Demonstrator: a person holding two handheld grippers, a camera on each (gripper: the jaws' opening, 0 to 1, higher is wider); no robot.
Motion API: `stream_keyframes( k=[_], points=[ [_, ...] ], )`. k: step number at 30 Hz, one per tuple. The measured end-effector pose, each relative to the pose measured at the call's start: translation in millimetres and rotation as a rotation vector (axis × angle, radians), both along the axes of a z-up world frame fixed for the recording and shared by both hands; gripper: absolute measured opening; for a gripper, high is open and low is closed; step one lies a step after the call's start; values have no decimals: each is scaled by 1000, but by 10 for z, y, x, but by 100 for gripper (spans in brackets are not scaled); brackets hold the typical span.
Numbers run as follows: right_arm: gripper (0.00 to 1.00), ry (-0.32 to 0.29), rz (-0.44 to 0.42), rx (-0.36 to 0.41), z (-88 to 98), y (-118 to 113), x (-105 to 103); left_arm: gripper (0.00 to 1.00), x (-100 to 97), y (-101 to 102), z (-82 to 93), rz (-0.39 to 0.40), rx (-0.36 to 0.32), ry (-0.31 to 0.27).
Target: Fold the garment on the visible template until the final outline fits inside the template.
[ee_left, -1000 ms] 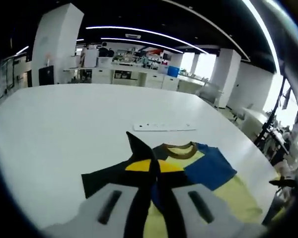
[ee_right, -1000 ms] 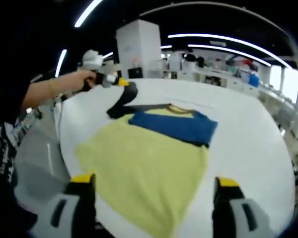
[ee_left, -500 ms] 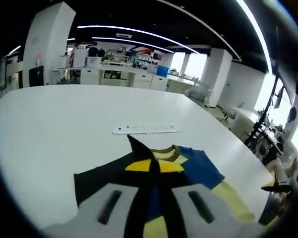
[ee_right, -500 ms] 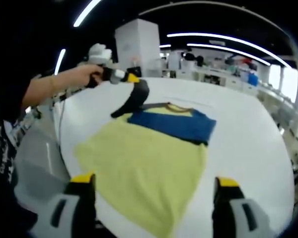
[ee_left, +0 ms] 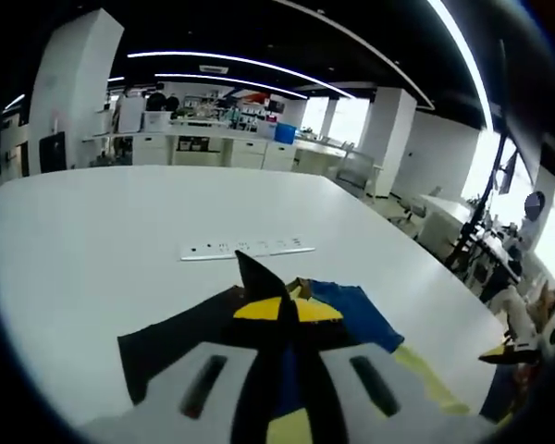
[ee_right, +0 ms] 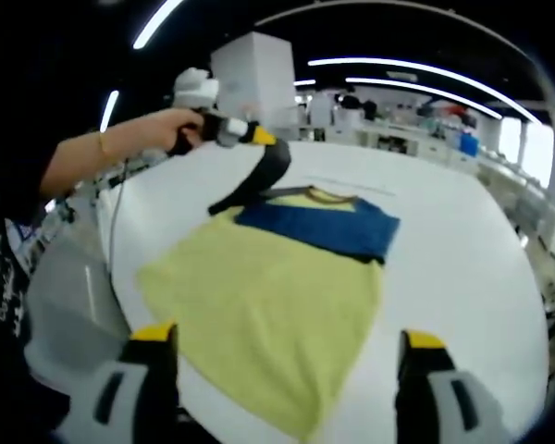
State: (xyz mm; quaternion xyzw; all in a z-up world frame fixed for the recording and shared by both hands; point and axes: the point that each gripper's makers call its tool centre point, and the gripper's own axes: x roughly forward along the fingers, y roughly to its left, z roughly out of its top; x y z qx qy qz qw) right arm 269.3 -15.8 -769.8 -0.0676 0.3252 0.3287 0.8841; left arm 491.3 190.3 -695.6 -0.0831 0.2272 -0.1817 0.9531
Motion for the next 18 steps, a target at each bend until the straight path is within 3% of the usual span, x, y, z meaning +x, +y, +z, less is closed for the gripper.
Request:
stream_keyframes(
  k=[18],
  points=[
    [99,13,-15,0,-31,-46,-14,0,89,-526,70,-63,-73,-2]
  ],
)
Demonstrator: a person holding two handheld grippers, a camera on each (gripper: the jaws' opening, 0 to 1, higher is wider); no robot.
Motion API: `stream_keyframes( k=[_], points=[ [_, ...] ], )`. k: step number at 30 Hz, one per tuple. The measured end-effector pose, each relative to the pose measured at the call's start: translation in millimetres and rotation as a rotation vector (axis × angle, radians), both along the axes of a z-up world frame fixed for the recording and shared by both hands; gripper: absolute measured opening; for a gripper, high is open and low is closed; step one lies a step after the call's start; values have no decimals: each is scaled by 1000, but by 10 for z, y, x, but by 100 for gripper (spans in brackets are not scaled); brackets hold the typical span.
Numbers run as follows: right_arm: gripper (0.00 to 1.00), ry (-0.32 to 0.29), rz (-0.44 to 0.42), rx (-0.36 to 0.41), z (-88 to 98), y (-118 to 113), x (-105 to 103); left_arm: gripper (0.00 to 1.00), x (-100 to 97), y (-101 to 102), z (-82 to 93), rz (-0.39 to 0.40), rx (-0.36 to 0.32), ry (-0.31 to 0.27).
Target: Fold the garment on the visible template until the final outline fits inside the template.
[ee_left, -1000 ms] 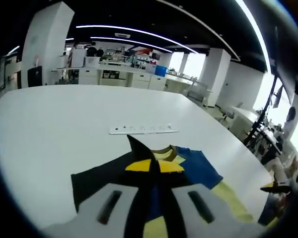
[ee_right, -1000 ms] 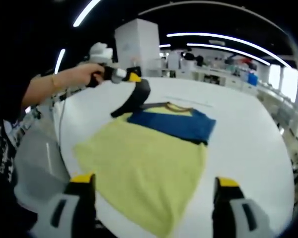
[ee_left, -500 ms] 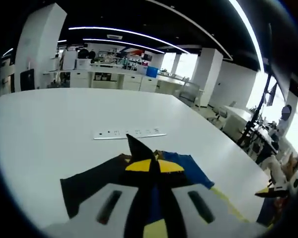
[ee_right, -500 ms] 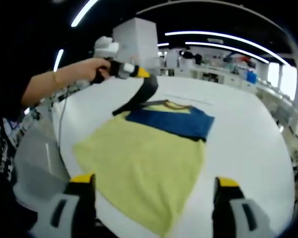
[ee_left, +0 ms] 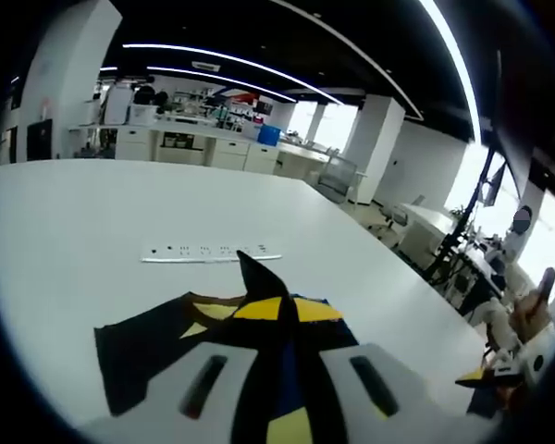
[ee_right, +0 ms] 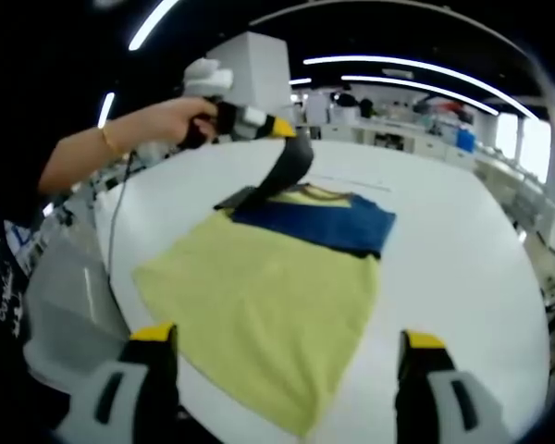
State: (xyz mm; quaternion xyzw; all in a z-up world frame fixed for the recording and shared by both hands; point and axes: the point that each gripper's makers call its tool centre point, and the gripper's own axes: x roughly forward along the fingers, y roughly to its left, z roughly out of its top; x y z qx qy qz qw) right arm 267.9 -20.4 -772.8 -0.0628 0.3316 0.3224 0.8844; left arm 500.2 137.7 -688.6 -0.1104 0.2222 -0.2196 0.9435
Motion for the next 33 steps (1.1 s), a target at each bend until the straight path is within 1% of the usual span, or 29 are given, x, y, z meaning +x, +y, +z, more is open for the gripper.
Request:
stream_keyframes(
  k=[3,8,11,12,15,19,22,25,29,33],
  points=[
    [99,2,0,-3,-13,-9,-1,0,-16,-101,31,-18,-26,-10],
    [99,2,-1,-1,-16,-1,4,0,-32,-241,10,-47,-18,-8],
    [99,5,-2,6,-58,-13,10,0,-52,-311,-8,-56,-27,-3],
    [99,6,-1,6,-40,11,7,0,-58,-344,-24,-63,-22,-2],
    [99,9,0,9,-61,9,9,0,-73,-416,-67,-79,-11,0],
    [99,11,-6,15,-67,9,23,0,-71,-516,-184,-99,16,17],
    [99,11,-12,20,-76,6,35,0,-74,-589,-273,-107,13,37],
    [99,11,-20,26,-118,-20,61,0,-102,-697,-349,-127,31,34],
    [99,16,-20,23,-137,-46,95,0,-118,-805,-485,-142,11,64],
    [99,16,-23,26,-148,-68,121,0,-123,-860,-625,-149,33,81]
  ],
)
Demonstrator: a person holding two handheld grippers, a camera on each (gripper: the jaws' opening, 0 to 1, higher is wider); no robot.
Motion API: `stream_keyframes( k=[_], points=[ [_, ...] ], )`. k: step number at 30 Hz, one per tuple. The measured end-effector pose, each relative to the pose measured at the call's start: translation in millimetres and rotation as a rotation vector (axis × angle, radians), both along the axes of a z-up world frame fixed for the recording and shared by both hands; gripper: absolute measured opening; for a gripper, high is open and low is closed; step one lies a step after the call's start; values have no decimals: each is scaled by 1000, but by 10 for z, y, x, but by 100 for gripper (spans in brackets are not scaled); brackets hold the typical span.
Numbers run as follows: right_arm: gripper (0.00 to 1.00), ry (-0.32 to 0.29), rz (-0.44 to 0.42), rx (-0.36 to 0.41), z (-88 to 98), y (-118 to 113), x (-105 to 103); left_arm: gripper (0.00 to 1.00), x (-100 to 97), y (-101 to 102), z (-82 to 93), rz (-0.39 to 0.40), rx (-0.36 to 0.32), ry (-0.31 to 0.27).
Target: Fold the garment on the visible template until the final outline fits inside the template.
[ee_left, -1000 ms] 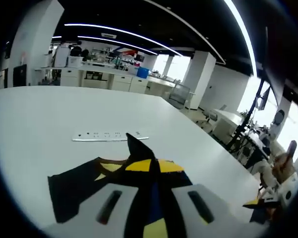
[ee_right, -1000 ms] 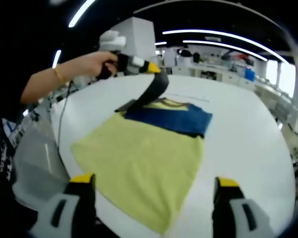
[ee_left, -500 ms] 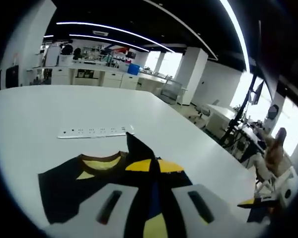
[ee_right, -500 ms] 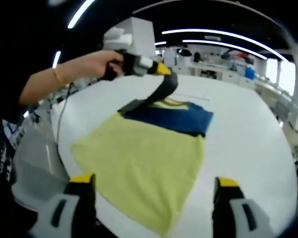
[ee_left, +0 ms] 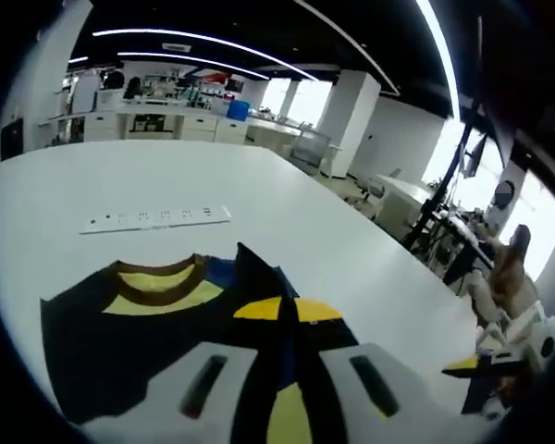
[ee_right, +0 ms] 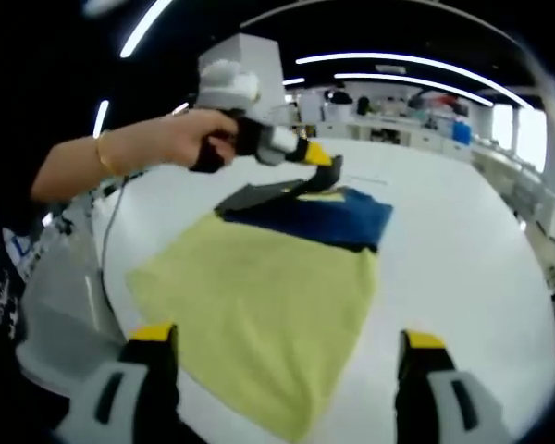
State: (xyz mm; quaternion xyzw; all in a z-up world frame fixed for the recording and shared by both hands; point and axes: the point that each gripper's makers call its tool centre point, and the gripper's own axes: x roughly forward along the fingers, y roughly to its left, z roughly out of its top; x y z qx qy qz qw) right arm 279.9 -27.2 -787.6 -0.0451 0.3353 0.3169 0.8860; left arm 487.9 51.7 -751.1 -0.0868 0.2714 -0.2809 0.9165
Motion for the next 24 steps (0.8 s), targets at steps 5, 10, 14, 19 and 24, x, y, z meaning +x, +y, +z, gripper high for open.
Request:
stream_keyframes(
  k=[5,10,14,19,24],
  points=[
    [99,1,-6,1,-22,-32,42,0,-34,-69,-161,-8,8,27],
    [99,-2,-3,0,-27,-34,65,0,-64,-147,-293,-35,11,41],
    [99,-1,-4,5,-35,-30,67,3,-166,-293,-381,-119,-3,78],
    [99,-3,-4,11,-12,-13,68,17,-269,-317,-385,-161,12,69],
    [99,5,8,12,-42,-16,32,45,-275,-255,-360,-172,16,42]
  ],
)
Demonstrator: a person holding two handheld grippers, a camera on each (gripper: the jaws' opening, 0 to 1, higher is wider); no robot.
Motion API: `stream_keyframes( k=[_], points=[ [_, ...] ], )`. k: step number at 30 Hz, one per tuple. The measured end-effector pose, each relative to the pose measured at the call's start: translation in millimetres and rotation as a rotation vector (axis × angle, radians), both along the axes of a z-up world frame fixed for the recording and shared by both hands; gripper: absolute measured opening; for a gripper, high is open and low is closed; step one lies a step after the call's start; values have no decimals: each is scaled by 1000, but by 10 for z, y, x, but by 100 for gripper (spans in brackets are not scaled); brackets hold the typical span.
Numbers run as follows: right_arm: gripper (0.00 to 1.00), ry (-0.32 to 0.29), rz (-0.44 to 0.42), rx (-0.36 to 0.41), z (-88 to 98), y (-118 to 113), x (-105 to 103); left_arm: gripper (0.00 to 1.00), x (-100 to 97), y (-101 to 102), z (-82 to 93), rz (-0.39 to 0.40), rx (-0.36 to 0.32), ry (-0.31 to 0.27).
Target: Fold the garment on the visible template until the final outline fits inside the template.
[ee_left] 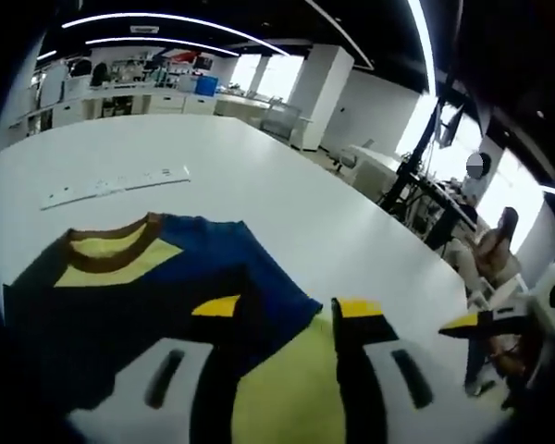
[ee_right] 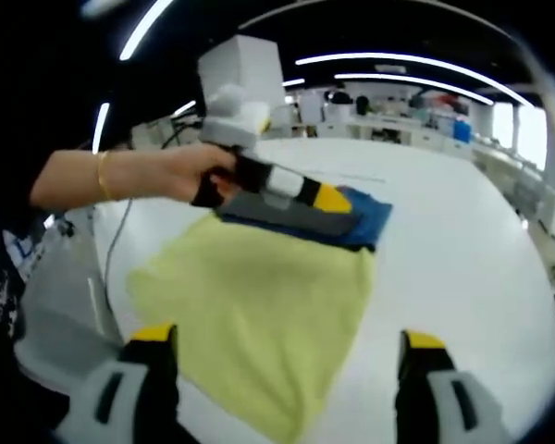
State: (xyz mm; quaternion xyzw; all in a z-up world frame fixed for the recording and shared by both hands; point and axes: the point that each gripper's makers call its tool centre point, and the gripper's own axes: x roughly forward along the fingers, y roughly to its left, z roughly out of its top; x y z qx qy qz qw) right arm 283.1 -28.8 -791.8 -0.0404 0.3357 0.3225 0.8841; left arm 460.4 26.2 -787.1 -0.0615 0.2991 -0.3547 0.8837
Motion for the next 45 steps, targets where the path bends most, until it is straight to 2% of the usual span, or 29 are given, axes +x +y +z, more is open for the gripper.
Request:
stream_keyframes(
  k=[11,16,20,22,33,40,45],
  points=[
    [99,-2,76,0,98,81,15,83,-32,407,167,25,-14,-68],
    [99,2,123,-15,113,113,26,91,-83,666,234,34,3,-95],
    [99,5,170,-7,125,181,5,98,-163,854,313,52,-30,-99],
    [99,10,193,-13,110,200,-15,98,-178,940,314,52,-23,-108],
    [99,25,259,-23,54,293,-122,99,-562,1325,297,17,16,-117],
    [99,32,278,-24,32,280,-143,95,-781,1515,363,11,16,-130],
    [99,45,307,-45,-10,248,-206,89,-961,1661,347,-9,28,-124]
  ],
)
